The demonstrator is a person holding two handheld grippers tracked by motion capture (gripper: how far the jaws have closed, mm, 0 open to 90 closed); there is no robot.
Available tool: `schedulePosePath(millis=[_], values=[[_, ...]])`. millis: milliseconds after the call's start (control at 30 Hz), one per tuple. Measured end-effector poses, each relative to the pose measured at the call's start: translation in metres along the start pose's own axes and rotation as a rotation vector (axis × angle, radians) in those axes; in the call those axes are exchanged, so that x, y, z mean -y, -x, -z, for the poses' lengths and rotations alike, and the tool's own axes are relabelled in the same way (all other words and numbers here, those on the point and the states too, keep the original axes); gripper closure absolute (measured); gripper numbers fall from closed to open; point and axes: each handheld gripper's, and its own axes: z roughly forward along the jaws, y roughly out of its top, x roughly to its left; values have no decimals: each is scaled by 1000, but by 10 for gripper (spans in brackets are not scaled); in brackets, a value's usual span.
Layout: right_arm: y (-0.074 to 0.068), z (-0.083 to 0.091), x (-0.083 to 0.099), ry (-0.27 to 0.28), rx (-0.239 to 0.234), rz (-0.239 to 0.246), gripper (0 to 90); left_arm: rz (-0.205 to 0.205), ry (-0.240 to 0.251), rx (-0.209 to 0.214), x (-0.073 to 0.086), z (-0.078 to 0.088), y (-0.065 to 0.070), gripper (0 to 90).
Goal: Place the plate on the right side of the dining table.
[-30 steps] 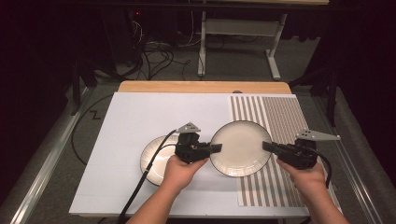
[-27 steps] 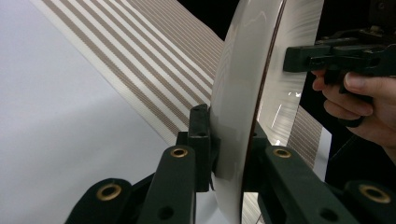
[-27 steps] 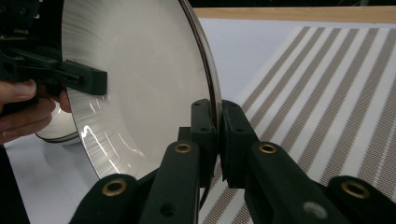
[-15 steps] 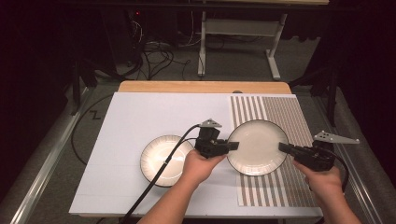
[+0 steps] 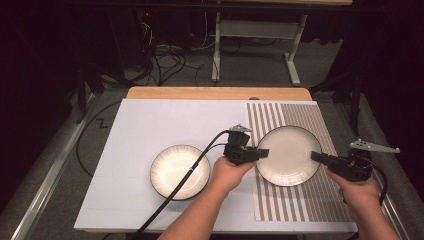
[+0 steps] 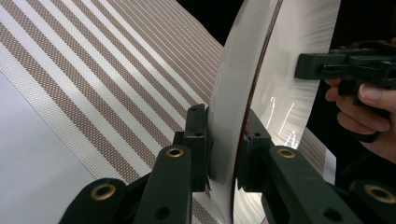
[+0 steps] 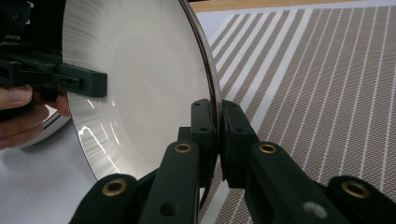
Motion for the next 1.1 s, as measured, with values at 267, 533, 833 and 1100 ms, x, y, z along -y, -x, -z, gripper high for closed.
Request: schedulePosePath(millis=[267,533,833,1100], values=[[6,1,-2,-8,38,3,870,24,13,10,1,-16,-6,760],[19,1,2,-5,60,-28,870,51,27,-19,2,-37,-6,746],[38,-8,5,-10,79,-60,869,76,28,-33,-3,-57,-17,736],[44,-12,5,-7,94,-59,869,89,32,-39,-3,-67,-22,728]])
